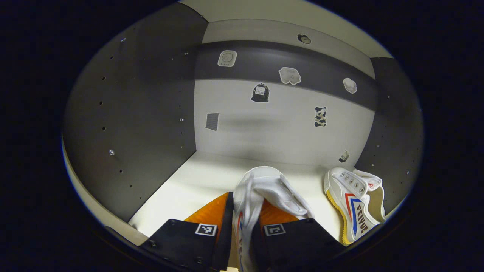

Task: Grab one shoe with the right hand and put it into the shoe cabinet, grab the other shoe with the left hand and put it into the shoe cabinet; then close the right door with the right hand and the left door with the left hand.

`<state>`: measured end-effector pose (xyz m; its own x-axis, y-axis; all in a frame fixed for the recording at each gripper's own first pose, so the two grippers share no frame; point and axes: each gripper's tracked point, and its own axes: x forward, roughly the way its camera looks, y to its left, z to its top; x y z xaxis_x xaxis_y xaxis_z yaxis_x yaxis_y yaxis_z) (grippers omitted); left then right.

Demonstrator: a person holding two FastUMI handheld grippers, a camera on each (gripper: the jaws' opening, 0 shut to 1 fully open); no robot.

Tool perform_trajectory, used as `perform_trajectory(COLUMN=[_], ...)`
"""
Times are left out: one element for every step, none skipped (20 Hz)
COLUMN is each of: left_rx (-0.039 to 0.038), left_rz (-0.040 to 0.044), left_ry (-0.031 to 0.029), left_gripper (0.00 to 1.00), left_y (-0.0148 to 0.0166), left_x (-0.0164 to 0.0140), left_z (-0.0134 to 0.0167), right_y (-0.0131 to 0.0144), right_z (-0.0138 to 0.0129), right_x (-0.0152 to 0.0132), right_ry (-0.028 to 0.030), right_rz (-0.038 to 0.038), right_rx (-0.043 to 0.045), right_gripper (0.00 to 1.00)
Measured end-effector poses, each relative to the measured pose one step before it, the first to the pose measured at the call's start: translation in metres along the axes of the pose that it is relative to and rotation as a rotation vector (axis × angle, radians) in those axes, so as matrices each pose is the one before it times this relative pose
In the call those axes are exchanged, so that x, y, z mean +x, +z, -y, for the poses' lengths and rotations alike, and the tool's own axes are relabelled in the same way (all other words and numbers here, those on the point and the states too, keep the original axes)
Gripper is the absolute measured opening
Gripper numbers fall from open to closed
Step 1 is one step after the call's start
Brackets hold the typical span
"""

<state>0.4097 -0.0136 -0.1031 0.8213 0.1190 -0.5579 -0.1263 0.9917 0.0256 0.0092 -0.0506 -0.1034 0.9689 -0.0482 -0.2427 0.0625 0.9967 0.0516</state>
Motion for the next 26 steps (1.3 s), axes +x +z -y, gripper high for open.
perform_trajectory(left_rx=[0.00104, -0.00202, -0.00756, -0.00205, 0.00229, 0.00912, -0.00033, -0.00854, -0.01724, -0.01747, -0.00696, 0.00539, 0.01754, 0.01928, 0.01563, 0.01078, 0.00340, 0.00104, -0.00054, -0.00473, -0.00568, -0.00284, 0.00302, 0.00522, 0.00215, -0.00379], left_rz=[-0.00298, -0.00082, 0.00287, -0.00035, 0.00237, -0.00040, 0.00024, 0.00521, 0.00030, 0.00080, 0.00728, 0.01530, 0.01039, 0.02585, 0.02049, 0.00879, 0.01458, 0.02874, 0.03583, 0.03075, 0.03037, 0.03092, 0.03356, 0.02836, 0.02539, 0.02164], left_ry=[0.00708, 0.00681, -0.00162, 0.00141, 0.00984, 0.01175, 0.01489, -0.00041, -0.00373, -0.00620, -0.00609, -0.00765, -0.01692, -0.00703, -0.01186, -0.01190, -0.01753, -0.00953, -0.00774, -0.01206, -0.02069, -0.01761, -0.01596, -0.01097, -0.00705, -0.00839], left_gripper=[0.35, 0.46, 0.50, 0.54, 0.56, 0.67, 0.66, 0.78, 0.85, 0.93, 0.94, 0.96, 0.96, 0.96, 0.99, 0.97, 0.96, 0.97, 0.98, 0.97, 0.97, 0.98, 0.95, 0.97, 0.97, 0.97], left_y=[-0.00097, -0.00076, 0.00043, -0.00027, -0.00057, -0.00025, -0.00072, 0.00072, -0.00199, -0.00087, 0.00028, 0.00222, 0.00093, 0.00467, 0.00388, 0.00209, 0.00353, 0.00801, 0.01160, 0.01000, 0.01035, 0.01064, 0.01106, 0.00801, 0.00669, 0.00427], left_x=[0.00035, 0.00049, -0.00015, 0.00009, 0.00091, -0.00075, -0.00139, 0.00049, -0.00342, -0.00263, -0.00460, -0.00472, -0.00556, -0.00584, -0.00578, -0.00771, -0.00798, -0.00938, -0.00998, -0.01323, -0.01496, -0.01469, -0.01888, -0.01576, -0.01734, -0.01612], left_z=[-0.00096, -0.00100, 0.00141, -0.00077, -0.00328, -0.00369, -0.00489, -0.00094, -0.00137, -0.00009, -0.00079, 0.00000, 0.00242, -0.00014, 0.00110, 0.00115, 0.00366, 0.00176, 0.00095, 0.00304, 0.00497, 0.00297, 0.00295, 0.00025, 0.00031, -0.00010], right_y=[0.00060, 0.00000, -0.00002, -0.00106, -0.00011, -0.00027, -0.00018, -0.00055, -0.00090, -0.00118, -0.00029, -0.00043, 0.00010, 0.00042, -0.00001, 0.00071, 0.00089, -0.00014, 0.00136, 0.00136, 0.00070, 0.00148, 0.00139, 0.00082, 0.00205, 0.00269], right_z=[0.00079, 0.00053, 0.00108, 0.00131, 0.00100, 0.00058, 0.00060, 0.00042, 0.00022, -0.00037, 0.00066, 0.00013, 0.00001, -0.00035, -0.00029, -0.00079, -0.00094, -0.00164, -0.00196, -0.00253, -0.00257, -0.00313, -0.00323, -0.00385, -0.00345, -0.00409], right_x=[0.00016, -0.00023, -0.00043, -0.00051, 0.00001, 0.00004, -0.00031, -0.00022, -0.00062, -0.00084, -0.00074, -0.00119, -0.00193, -0.00056, -0.00076, -0.00046, -0.00251, -0.00088, 0.00010, -0.00095, -0.00092, 0.00007, -0.00114, -0.00078, -0.00004, -0.00046], right_ry=[0.00010, 0.00006, -0.00149, -0.00243, -0.00211, -0.00100, -0.00014, 0.00171, 0.00144, 0.00213, 0.00210, 0.00088, 0.00109, 0.00150, 0.00111, 0.00347, 0.00463, 0.00691, 0.00779, 0.00764, 0.00793, 0.00748, 0.00872, 0.01045, 0.01273, 0.01301], right_rz=[0.00022, -0.00013, -0.00073, -0.00252, -0.00057, 0.00078, -0.00012, -0.00095, -0.00168, -0.00329, -0.00123, 0.00017, 0.00110, 0.00301, 0.00113, 0.00176, -0.00048, -0.00150, 0.00097, 0.00236, 0.00396, 0.00442, 0.00434, 0.00166, 0.00287, 0.00682], right_rx=[0.00023, -0.00010, -0.00009, 0.00027, 0.00167, 0.00368, 0.00510, 0.00492, 0.00504, 0.00299, -0.00017, -0.00184, -0.00210, -0.00361, -0.00438, -0.00343, -0.00213, -0.00031, 0.00125, 0.00208, 0.00134, -0.00060, -0.00160, -0.00171, -0.00097, 0.00035], right_gripper=[0.94, 0.94, 0.94, 0.94, 0.94, 0.94, 0.94, 0.94, 0.94, 0.94, 0.94, 0.94, 0.94, 0.94, 0.94, 0.94, 0.94, 0.94, 0.94, 0.94, 0.94, 0.94, 0.94, 0.94, 0.94, 0.94])
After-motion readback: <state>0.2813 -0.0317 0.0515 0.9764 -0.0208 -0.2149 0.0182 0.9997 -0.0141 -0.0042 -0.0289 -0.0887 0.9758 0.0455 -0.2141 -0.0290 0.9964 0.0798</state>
